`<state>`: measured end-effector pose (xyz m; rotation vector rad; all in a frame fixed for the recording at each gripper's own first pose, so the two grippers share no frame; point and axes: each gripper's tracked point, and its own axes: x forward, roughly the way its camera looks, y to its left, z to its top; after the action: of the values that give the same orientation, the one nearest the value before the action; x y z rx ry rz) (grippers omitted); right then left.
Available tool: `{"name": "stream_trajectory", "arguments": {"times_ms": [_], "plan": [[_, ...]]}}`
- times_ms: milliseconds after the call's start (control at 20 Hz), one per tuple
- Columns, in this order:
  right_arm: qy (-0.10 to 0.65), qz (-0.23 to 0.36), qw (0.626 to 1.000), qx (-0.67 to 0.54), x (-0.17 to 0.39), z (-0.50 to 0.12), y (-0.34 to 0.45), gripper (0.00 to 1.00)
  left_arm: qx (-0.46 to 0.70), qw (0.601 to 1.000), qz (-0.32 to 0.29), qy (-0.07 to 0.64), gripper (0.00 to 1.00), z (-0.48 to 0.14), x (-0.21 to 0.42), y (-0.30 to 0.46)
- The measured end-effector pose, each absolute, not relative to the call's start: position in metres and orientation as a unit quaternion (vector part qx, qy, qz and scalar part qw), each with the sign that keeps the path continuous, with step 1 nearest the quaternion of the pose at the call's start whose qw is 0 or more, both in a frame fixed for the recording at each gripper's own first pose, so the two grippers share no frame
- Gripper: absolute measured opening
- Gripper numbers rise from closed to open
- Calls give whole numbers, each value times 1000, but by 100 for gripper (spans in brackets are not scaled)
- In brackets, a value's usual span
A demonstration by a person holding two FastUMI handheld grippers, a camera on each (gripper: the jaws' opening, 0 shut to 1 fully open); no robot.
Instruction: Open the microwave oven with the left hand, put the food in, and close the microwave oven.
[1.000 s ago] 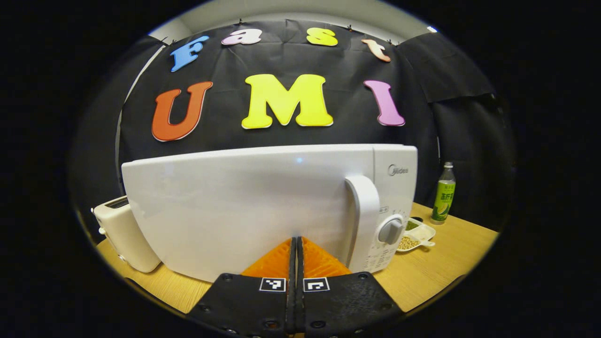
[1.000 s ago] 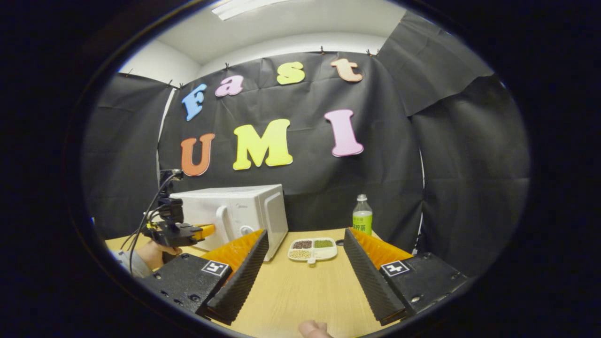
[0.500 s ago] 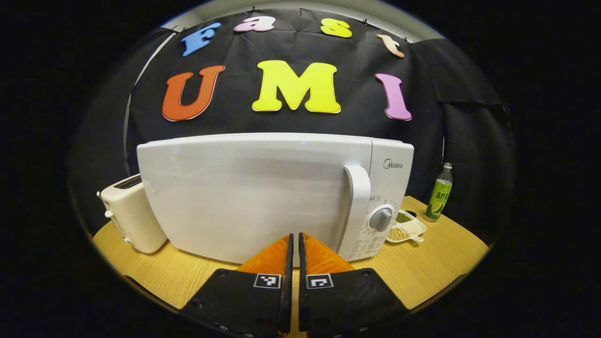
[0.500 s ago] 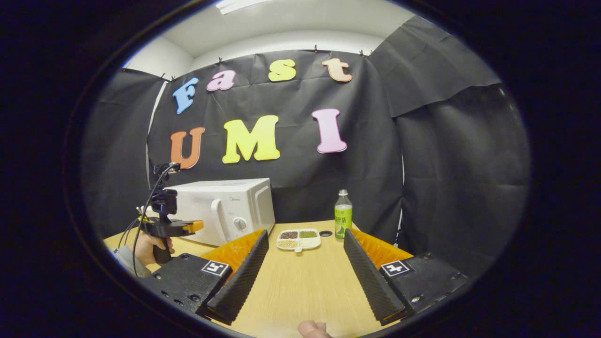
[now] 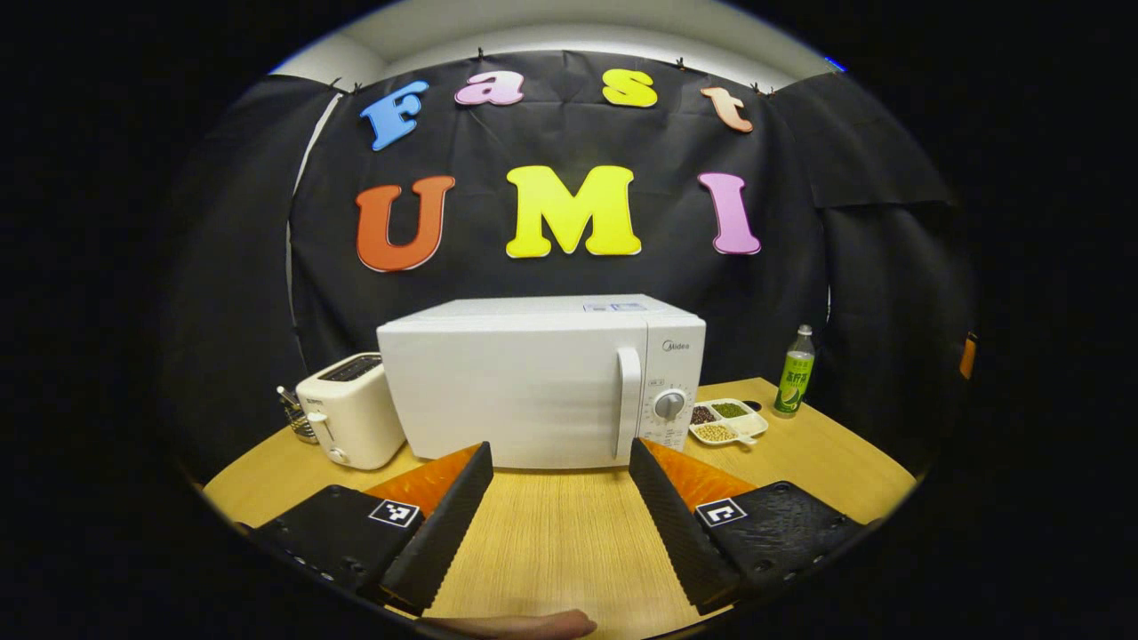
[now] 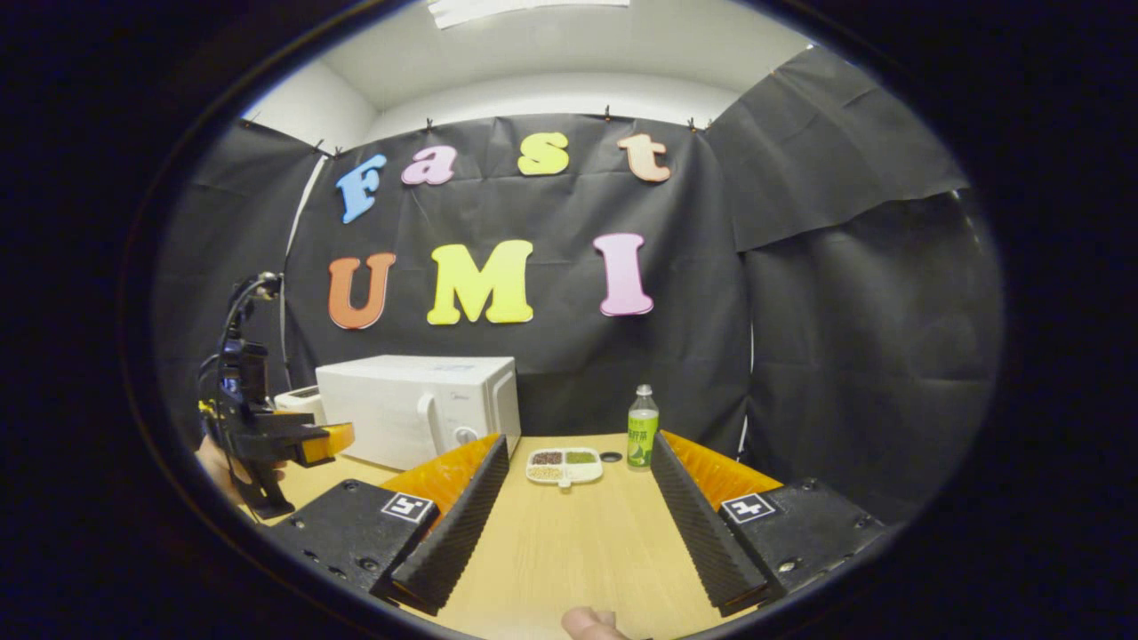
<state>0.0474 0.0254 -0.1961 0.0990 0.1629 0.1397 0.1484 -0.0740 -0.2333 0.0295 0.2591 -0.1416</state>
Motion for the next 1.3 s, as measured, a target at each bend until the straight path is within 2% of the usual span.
{"name": "stream_trajectory", "arguments": {"times_ms": [50,100,150,200,250,300,450,500,550,600,750,1000,1150,1300], "plan": [[78,71,993,61,44,-185,26,100,18,991,-61,119,96,-216,137,-67],[73,80,991,72,40,-171,30,96,22,992,-52,114,97,-199,123,-60],[70,88,990,81,37,-159,32,100,22,993,-48,110,96,-185,113,-56],[65,89,990,88,33,-146,29,100,18,993,-47,104,96,-167,101,-55],[57,83,991,93,30,-132,21,96,12,994,-48,92,96,-146,87,-54],[50,74,991,95,28,-121,13,100,8,995,-49,82,96,-128,76,-53],[34,71,992,95,12,-87,3,100,30,997,-34,65,96,-82,36,-42],[26,73,992,100,6,-75,0,92,37,997,-31,63,96,-69,24,-40],[21,74,992,101,1,-65,-2,91,36,997,-28,59,96,-57,12,-38],[17,75,992,98,-5,-58,-5,100,31,998,-28,53,96,-45,1,-37],[12,78,993,83,-20,-47,-9,100,13,999,-11,44,96,-31,-26,-25],[13,82,994,71,-48,-50,-4,99,-12,999,-6,36,96,-57,-63,-23],[14,84,994,70,-59,-52,0,99,-1,999,-21,43,96,-63,-68,-29],[13,79,995,67,-64,-50,-1,99,-2,999,-9,35,95,-58,-69,-21]]}}
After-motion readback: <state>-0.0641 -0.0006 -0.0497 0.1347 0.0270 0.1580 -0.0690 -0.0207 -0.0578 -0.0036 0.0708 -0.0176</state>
